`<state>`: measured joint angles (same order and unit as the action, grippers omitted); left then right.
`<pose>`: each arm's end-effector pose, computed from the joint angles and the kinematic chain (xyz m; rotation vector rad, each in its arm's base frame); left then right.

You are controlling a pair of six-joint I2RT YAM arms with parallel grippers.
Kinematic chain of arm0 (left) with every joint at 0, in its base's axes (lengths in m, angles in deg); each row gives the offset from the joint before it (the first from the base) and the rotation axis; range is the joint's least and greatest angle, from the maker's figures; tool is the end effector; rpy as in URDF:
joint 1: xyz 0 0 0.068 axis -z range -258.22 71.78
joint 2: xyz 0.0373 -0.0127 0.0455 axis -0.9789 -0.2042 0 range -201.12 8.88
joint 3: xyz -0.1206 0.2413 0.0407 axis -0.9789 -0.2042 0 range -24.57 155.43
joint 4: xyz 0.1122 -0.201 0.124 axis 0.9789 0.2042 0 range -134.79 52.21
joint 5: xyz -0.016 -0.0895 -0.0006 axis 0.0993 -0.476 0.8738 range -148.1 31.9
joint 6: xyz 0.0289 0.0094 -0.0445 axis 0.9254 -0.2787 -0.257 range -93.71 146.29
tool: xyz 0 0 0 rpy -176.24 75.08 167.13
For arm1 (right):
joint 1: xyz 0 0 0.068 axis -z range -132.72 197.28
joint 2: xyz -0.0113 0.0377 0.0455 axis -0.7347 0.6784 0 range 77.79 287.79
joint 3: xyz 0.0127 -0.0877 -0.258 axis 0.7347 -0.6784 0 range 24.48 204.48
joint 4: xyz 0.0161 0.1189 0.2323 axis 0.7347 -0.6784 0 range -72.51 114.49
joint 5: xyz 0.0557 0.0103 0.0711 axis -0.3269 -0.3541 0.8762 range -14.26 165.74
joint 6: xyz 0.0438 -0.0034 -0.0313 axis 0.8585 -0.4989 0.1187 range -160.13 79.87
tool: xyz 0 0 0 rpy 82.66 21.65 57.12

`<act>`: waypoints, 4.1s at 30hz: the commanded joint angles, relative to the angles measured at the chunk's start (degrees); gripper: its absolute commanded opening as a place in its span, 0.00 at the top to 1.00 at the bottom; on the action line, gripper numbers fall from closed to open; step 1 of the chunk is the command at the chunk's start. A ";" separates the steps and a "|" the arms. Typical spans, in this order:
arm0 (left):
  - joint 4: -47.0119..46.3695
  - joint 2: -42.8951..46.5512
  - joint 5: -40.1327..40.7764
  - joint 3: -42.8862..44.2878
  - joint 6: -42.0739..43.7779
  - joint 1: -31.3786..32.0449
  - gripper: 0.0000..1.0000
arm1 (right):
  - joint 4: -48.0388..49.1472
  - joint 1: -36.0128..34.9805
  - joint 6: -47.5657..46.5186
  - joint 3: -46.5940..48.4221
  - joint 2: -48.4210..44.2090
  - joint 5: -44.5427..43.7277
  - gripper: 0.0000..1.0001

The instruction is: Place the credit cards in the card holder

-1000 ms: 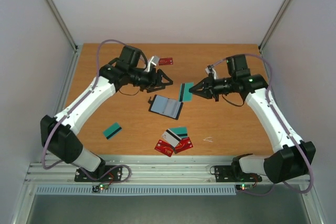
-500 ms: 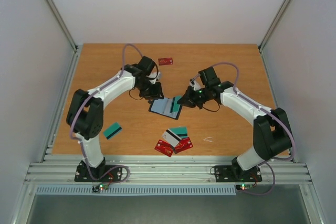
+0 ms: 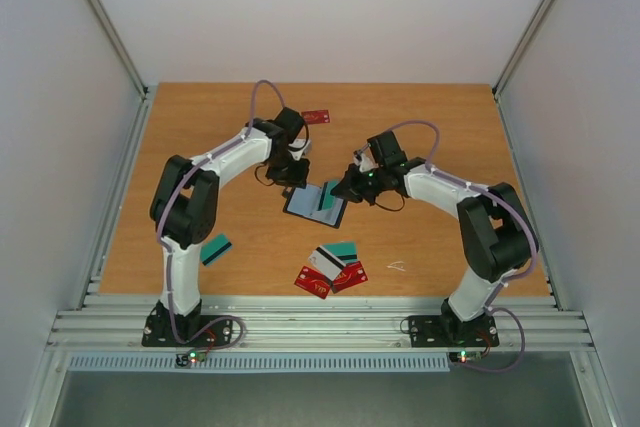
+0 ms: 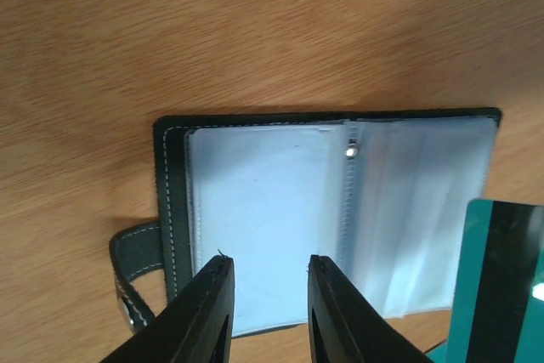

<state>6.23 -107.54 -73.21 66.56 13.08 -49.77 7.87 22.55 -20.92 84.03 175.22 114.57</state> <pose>0.3563 -0.2036 0.1942 0.4410 2.9395 -0.4954 0.3025 0.1639 0.1893 -0.4155 2.5663 1.1538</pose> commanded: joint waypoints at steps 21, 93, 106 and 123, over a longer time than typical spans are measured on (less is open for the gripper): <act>1.40 -4.29 8.45 -0.87 4.06 -0.34 0.82 | 9.59 -1.20 0.84 1.33 11.58 4.21 0.99; 2.23 -1.66 -3.26 -8.06 -0.76 -2.17 0.86 | 18.15 -1.19 -3.30 0.34 16.63 6.03 0.99; 2.17 -1.75 -3.86 -7.91 -0.54 -2.18 0.86 | 20.91 -1.52 -1.61 1.72 19.73 9.44 0.99; 2.45 -1.70 -4.30 -7.24 -0.55 -2.17 0.86 | 20.81 -2.51 -1.67 3.64 22.75 11.24 0.99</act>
<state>6.63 -109.66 -76.12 59.65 12.66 -52.22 29.18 21.06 -22.76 86.79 195.98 126.83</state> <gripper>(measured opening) 0.143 0.024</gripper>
